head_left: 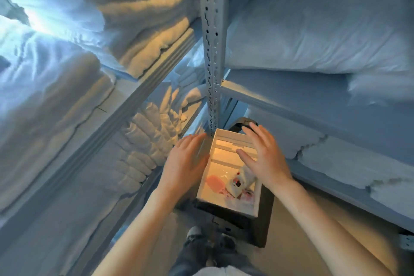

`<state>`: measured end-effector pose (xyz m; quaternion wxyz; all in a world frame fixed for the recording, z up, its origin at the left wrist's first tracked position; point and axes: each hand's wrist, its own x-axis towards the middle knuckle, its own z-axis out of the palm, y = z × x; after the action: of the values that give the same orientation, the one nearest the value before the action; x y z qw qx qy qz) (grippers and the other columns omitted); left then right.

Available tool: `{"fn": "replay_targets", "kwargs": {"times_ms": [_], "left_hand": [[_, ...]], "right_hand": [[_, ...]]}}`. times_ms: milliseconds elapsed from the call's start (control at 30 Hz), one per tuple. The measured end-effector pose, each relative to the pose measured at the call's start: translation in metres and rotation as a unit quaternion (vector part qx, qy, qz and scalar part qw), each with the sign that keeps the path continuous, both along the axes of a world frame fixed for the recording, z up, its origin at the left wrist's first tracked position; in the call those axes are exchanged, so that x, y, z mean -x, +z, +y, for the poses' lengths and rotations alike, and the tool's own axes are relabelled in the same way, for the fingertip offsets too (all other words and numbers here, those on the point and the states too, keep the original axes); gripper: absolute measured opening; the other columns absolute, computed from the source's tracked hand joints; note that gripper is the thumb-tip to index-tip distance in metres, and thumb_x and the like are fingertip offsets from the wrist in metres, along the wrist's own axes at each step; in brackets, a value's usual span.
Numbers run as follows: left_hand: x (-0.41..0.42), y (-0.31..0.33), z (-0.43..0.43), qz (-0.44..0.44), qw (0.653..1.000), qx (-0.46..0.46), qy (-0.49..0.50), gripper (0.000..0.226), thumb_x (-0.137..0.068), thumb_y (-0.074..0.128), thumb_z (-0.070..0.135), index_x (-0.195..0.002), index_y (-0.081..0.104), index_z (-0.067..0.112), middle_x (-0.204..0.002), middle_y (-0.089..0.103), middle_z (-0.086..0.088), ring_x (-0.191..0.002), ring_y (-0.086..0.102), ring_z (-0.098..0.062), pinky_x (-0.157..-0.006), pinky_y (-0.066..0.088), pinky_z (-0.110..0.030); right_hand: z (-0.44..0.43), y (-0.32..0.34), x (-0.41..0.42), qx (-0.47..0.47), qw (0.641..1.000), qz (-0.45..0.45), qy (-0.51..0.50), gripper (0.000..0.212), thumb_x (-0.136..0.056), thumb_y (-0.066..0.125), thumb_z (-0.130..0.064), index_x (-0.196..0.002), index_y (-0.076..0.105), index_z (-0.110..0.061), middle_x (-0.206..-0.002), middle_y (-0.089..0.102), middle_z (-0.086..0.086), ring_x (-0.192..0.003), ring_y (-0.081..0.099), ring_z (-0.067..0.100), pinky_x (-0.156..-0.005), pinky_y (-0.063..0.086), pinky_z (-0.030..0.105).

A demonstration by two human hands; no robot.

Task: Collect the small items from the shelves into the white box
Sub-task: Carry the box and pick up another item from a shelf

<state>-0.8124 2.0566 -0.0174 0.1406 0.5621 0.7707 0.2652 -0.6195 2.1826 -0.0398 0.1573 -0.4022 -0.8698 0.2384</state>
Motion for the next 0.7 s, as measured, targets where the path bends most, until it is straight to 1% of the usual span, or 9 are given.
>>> {"fn": "replay_targets", "kwargs": {"times_ms": [67, 133, 200, 333, 400, 467, 533, 600, 700], "left_hand": [[0.005, 0.005, -0.022, 0.086, 0.996, -0.035, 0.000, 0.049, -0.089, 0.066, 0.029, -0.135, 0.054, 0.019, -0.136, 0.059, -0.001, -0.125, 0.054, -0.025, -0.101, 0.048, -0.047], [0.008, 0.002, -0.048, 0.121, 0.991, -0.045, 0.028, 0.049, -0.089, 0.066, 0.033, -0.136, 0.054, 0.021, -0.135, 0.059, 0.001, -0.124, 0.053, -0.025, -0.101, 0.049, -0.046], [0.009, -0.009, -0.079, 0.138, 0.988, -0.023, 0.060, 0.049, -0.090, 0.064, 0.036, -0.136, 0.054, 0.023, -0.134, 0.059, 0.003, -0.124, 0.052, -0.024, -0.100, 0.049, -0.045], [0.001, -0.043, -0.137, 0.117, 0.979, 0.081, 0.147, 0.051, -0.093, 0.053, 0.043, -0.142, 0.045, 0.029, -0.140, 0.054, 0.004, -0.130, 0.046, -0.022, -0.103, 0.046, -0.042], [-0.004, -0.055, -0.165, 0.090, 0.968, 0.141, 0.186, 0.054, -0.095, 0.040, 0.048, -0.145, 0.040, 0.029, -0.145, 0.048, 0.004, -0.136, 0.040, -0.022, -0.109, 0.039, -0.042], [-0.006, -0.060, -0.191, 0.084, 0.958, 0.168, 0.216, 0.058, -0.092, 0.032, 0.052, -0.145, 0.040, 0.028, -0.145, 0.049, 0.003, -0.136, 0.040, -0.023, -0.111, 0.037, -0.043], [-0.006, -0.055, -0.210, 0.079, 0.952, 0.154, 0.254, 0.056, -0.091, 0.036, 0.049, -0.141, 0.046, 0.026, -0.139, 0.054, 0.002, -0.129, 0.047, -0.023, -0.106, 0.042, -0.042], [-0.003, -0.047, -0.224, 0.078, 0.948, 0.115, 0.286, 0.053, -0.089, 0.041, 0.047, -0.132, 0.056, 0.020, -0.127, 0.063, 0.000, -0.116, 0.057, -0.024, -0.096, 0.049, -0.040], [0.004, -0.031, -0.239, 0.088, 0.942, 0.070, 0.317, 0.047, -0.089, 0.045, 0.044, -0.124, 0.062, 0.017, -0.119, 0.066, 0.001, -0.109, 0.059, -0.021, -0.089, 0.051, -0.036]], "right_hand": [[-0.007, 0.007, 0.008, -0.053, 0.998, -0.005, 0.043, 0.063, -0.093, 0.055, -0.051, -0.148, 0.036, -0.027, -0.157, 0.030, -0.004, -0.148, 0.019, 0.019, -0.116, 0.022, 0.039], [-0.018, 0.006, 0.019, -0.080, 0.992, -0.009, 0.092, 0.065, -0.091, 0.056, -0.053, -0.146, 0.038, -0.026, -0.155, 0.034, -0.003, -0.146, 0.024, 0.021, -0.115, 0.021, 0.038], [-0.036, -0.003, 0.030, -0.087, 0.986, -0.024, 0.142, 0.065, -0.090, 0.057, -0.054, -0.146, 0.040, -0.025, -0.154, 0.037, -0.001, -0.145, 0.027, 0.022, -0.114, 0.019, 0.034], [-0.076, -0.037, 0.049, -0.054, 0.966, -0.098, 0.234, 0.067, -0.091, 0.053, -0.054, -0.149, 0.036, -0.024, -0.156, 0.034, 0.001, -0.146, 0.026, 0.024, -0.117, 0.019, 0.035], [-0.094, -0.047, 0.057, -0.062, 0.951, -0.115, 0.280, 0.068, -0.088, 0.055, -0.054, -0.146, 0.041, -0.020, -0.150, 0.043, 0.005, -0.141, 0.035, 0.027, -0.115, 0.026, 0.038], [-0.108, -0.050, 0.067, -0.062, 0.939, -0.105, 0.321, 0.068, -0.085, 0.054, -0.055, -0.142, 0.046, -0.018, -0.145, 0.049, 0.006, -0.136, 0.043, 0.028, -0.112, 0.032, 0.040], [-0.120, -0.046, 0.080, -0.072, 0.930, -0.084, 0.351, 0.067, -0.085, 0.050, -0.057, -0.140, 0.048, -0.019, -0.142, 0.052, 0.005, -0.133, 0.046, 0.026, -0.110, 0.036, 0.040], [-0.132, -0.039, 0.094, -0.085, 0.922, -0.055, 0.374, 0.065, -0.085, 0.051, -0.055, -0.137, 0.052, -0.017, -0.137, 0.056, 0.005, -0.129, 0.050, 0.024, -0.107, 0.039, 0.038], [-0.147, -0.022, 0.119, -0.086, 0.911, -0.008, 0.404, 0.061, -0.087, 0.055, -0.050, -0.137, 0.052, -0.017, -0.135, 0.057, 0.002, -0.127, 0.050, 0.019, -0.105, 0.040, 0.033]]}}
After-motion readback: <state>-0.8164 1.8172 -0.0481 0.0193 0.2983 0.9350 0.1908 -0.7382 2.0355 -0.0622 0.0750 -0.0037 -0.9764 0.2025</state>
